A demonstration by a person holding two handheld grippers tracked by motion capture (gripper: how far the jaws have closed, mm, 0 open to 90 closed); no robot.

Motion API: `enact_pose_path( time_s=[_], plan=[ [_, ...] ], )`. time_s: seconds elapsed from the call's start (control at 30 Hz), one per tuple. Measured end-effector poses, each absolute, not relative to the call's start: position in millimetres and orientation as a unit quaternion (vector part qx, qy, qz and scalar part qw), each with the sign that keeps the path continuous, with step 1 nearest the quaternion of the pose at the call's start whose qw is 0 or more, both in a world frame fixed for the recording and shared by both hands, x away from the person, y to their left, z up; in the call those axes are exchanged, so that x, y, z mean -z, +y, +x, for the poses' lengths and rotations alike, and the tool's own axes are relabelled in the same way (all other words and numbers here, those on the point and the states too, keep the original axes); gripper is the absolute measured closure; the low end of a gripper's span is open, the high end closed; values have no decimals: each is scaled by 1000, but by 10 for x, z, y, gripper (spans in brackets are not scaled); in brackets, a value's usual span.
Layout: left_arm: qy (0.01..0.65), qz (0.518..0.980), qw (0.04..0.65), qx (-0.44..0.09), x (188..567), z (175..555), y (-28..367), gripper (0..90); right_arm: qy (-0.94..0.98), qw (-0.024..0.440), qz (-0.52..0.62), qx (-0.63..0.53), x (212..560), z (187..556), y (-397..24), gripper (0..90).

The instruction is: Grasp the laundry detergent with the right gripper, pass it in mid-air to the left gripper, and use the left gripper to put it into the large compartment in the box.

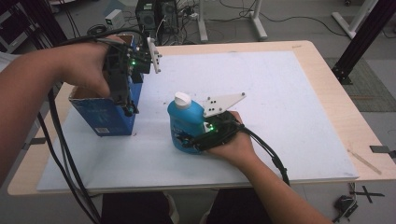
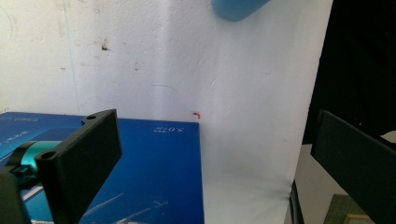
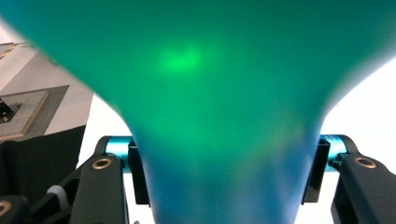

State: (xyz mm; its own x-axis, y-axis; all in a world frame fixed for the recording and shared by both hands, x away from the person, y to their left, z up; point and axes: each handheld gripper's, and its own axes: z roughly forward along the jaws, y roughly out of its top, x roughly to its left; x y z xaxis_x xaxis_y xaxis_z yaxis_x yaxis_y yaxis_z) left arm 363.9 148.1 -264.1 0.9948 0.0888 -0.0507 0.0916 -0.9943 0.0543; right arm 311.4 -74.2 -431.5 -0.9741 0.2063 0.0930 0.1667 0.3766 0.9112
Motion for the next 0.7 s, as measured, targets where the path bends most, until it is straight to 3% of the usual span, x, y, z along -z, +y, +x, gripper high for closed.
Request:
enact_pose_path(
  time_s=[0.7],
  plan=[
    [39,998,32,27,2632,3626,1431,17,824,53,100,-555,4320,3052,-744,463]
  ],
)
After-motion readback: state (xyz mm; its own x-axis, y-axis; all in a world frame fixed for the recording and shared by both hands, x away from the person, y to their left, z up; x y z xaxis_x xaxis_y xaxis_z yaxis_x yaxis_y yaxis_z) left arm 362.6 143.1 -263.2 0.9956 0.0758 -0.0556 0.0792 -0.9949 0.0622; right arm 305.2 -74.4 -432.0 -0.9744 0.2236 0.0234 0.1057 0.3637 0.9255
